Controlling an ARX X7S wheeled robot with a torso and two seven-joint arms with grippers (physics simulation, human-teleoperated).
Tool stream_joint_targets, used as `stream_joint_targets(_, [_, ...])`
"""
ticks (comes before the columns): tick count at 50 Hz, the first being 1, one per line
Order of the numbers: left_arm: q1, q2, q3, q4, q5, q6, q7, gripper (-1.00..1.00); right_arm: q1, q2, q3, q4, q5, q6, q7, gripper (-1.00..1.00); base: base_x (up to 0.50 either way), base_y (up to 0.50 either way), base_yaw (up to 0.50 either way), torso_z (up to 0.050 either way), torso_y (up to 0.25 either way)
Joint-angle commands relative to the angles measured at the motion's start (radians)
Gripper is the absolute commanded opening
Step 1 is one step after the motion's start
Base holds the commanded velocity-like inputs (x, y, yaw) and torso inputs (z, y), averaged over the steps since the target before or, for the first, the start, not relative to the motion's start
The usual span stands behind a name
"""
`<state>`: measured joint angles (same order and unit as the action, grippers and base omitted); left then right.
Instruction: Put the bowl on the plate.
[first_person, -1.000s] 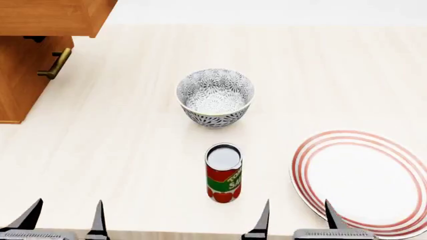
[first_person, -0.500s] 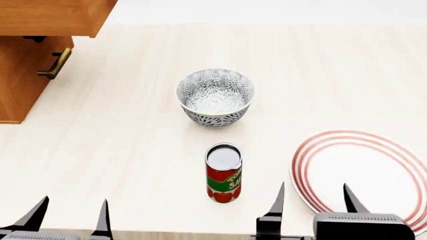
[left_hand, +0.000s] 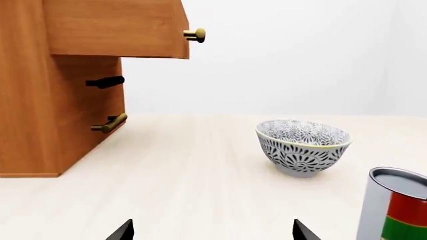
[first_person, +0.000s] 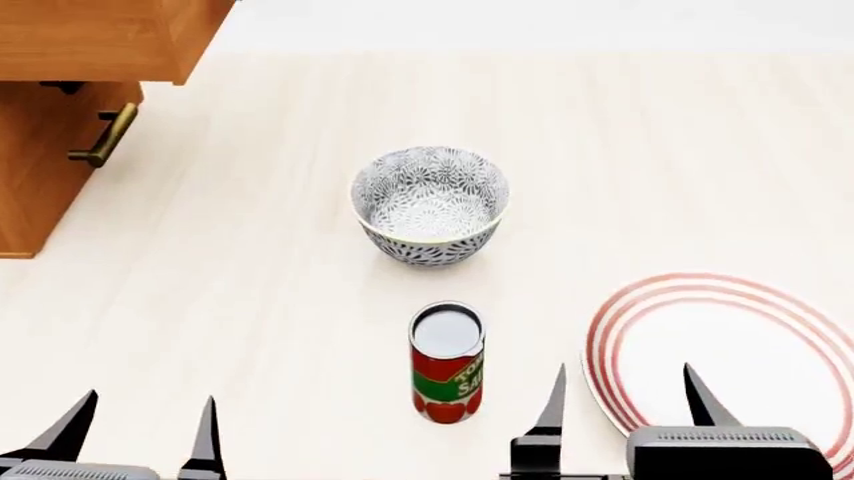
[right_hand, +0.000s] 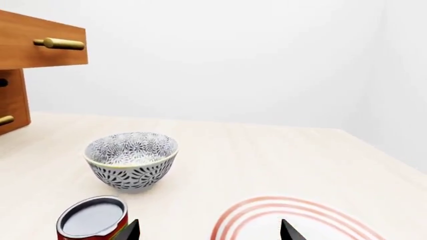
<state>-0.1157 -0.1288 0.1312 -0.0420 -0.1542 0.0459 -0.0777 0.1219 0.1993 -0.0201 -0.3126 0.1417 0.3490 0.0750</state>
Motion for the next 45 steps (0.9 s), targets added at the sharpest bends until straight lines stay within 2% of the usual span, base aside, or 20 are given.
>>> stream_joint_targets(1, [0.000,-0.008,0.010,0.011,-0.011,-0.009,-0.010,1.00,-0.002,0.008,-0.005,0.009,0.005,-0.012,0.001,1.00,0.10,0.00,0.00,0.000,0.000])
stream_joint_targets(45, [-0.016,-0.029,0.043,0.000,-0.049,-0.006,-0.026,1.00,0.011,0.035,-0.023,-0.004,0.029,0.011,0.012,1.00,0.14,0.00,0.00,0.000,0.000])
